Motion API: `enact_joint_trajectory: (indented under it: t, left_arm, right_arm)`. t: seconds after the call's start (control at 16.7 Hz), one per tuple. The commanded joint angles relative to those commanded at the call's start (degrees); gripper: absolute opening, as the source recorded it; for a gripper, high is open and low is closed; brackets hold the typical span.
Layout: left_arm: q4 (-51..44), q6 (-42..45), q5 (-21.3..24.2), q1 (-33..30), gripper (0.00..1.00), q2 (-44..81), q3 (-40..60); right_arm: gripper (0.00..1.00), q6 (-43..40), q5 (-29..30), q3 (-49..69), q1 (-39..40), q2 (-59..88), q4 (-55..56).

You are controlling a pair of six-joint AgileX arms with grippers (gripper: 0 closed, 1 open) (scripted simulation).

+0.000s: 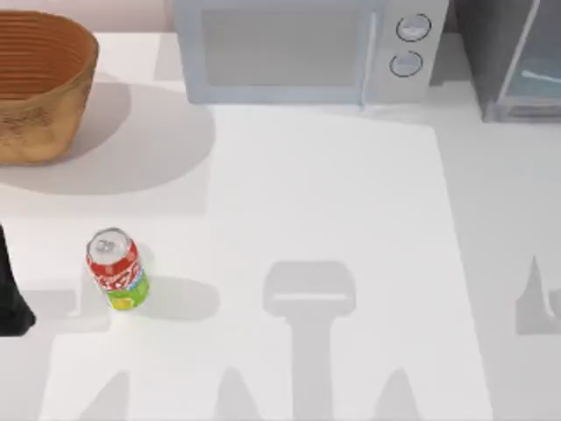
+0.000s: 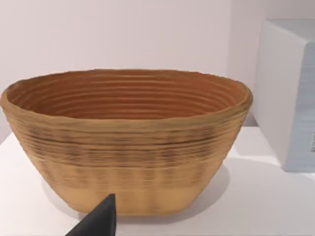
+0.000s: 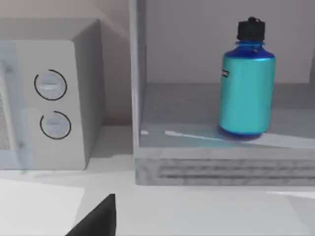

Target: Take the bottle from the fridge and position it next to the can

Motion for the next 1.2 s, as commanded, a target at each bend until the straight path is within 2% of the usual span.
enact_joint_trajectory:
  t: [0.24,0.48,0.72,1.2]
  left_arm:
    - [0.00,0.00,0.00,0.00,1.00,0.00,0.00]
    - [0.00,0.00,0.00,0.00,1.00,0.00,0.00]
    - [0.00,0.00,0.00,0.00,1.00,0.00,0.00]
    - [0.00,0.00,0.00,0.00,1.00,0.00,0.00]
  right_arm:
    - [1.00,-0.03,-0.06,1.15,-0.36,1.74,1.30]
    - [1.00,-0.08,-0.91,7.17,-1.95,12.55,8.13]
    - [1.00,-0.07,-2.81,16.17,-3.94,31.91,18.45]
    - [1.00,0.02,-7.64,36.82,-8.29,80.98,42.20]
